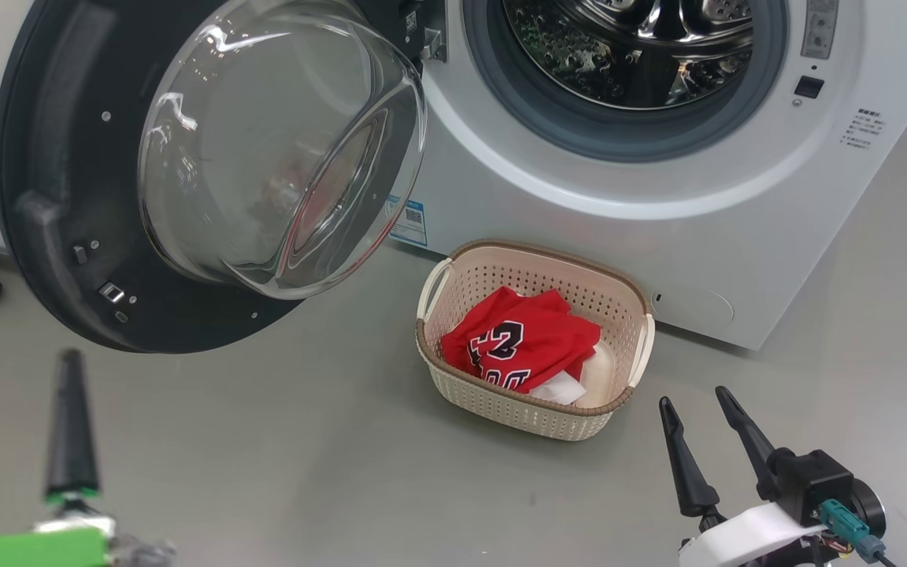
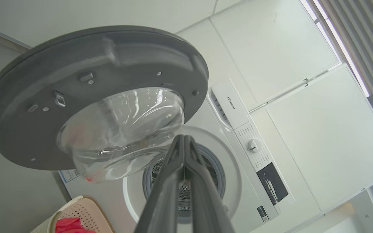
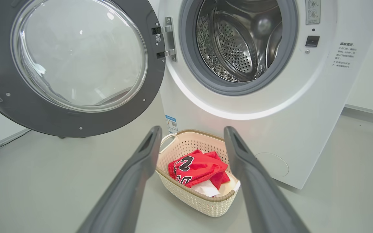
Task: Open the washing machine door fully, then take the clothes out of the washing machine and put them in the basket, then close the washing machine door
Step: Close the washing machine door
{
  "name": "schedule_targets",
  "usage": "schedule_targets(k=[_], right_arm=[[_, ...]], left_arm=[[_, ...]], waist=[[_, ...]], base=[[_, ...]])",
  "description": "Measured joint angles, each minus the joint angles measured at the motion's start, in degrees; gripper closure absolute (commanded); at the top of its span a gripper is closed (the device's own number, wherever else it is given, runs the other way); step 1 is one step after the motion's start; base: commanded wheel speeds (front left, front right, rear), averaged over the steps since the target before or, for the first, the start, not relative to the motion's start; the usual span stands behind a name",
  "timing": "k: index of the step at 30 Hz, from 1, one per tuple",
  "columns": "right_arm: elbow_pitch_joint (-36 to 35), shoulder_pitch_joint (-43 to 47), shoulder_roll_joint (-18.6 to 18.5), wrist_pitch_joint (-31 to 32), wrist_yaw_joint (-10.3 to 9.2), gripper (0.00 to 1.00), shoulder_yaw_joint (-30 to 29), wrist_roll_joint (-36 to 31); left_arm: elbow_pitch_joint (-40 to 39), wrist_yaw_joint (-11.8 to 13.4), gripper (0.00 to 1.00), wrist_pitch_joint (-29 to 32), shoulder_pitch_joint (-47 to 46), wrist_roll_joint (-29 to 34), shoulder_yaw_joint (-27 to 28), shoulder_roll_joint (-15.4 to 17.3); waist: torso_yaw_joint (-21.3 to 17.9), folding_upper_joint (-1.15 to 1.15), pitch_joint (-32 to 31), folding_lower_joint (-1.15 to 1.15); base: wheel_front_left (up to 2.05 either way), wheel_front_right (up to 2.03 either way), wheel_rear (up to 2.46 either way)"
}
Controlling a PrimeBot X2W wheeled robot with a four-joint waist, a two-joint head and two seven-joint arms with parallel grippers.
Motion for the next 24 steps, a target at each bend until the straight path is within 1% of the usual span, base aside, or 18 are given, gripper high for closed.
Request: schedule_targets(k=[3, 5, 7, 9, 12, 16, 22, 24], right_arm=[[-0.1, -0.3, -0.2, 0.0, 0.00, 0.00, 0.1, 0.0], [-0.2, -0.6, -0.4, 0.0, 0.00, 0.00, 0.1, -0.1], [-0.4, -0.7, -0.5, 0.0, 0.00, 0.00, 0.0, -0.1], [-0.7, -0.8, -0.6, 0.0, -0.01, 0.00, 0.0, -0.1], [-1.0, -1.2, -0.8, 0.3, 0.00, 0.00, 0.0, -0.5], [-1.4, -2.2, -1.2, 0.5, 0.00, 0.00, 0.1, -0.6], [-1.6, -3.0, -1.8, 0.6, 0.02, 0.00, 0.1, -0.7], [-1.6, -3.2, -2.0, 1.0, 0.03, 0.00, 0.2, -0.7]], left_arm=[[-0.5, -0.2, 1.00, 0.3, -2.5, -1.2, 5.5, -0.1], [-0.2, -0.2, 1.00, 1.1, -4.0, -3.0, 8.5, 0.5], [0.5, -0.1, 1.00, 1.9, -5.5, -3.9, 11.2, 2.5], [1.8, 0.4, 1.00, 2.8, -7.4, -5.7, 14.0, 4.8], [4.6, 2.1, 1.00, 4.4, -10.3, -7.7, 17.4, 7.9], [10.3, 4.6, 1.00, 6.5, -13.8, -11.1, 21.2, 11.5], [19.3, 8.5, 1.00, 9.0, -19.7, -17.1, 25.7, 14.7], [21.9, 9.2, 1.00, 9.8, -21.2, -18.0, 26.7, 16.0]], waist=[[0.1, 0.00, 0.6, 0.00], [0.1, 0.00, 1.1, 0.00], [0.0, 0.00, 1.5, 0.00], [0.0, 0.00, 2.0, 0.00], [-0.1, 0.00, 2.8, 0.00], [-0.5, 0.00, 3.9, 0.00], [-1.4, 0.00, 5.0, 0.00], [-1.7, 0.00, 5.3, 0.00]], base=[[0.00, 0.00, 0.00], [0.00, 0.00, 0.00], [0.00, 0.00, 0.00], [0.00, 0.00, 0.00], [0.00, 0.00, 0.00], [0.00, 0.00, 0.00], [0.00, 0.00, 0.00], [0.00, 0.00, 0.00]])
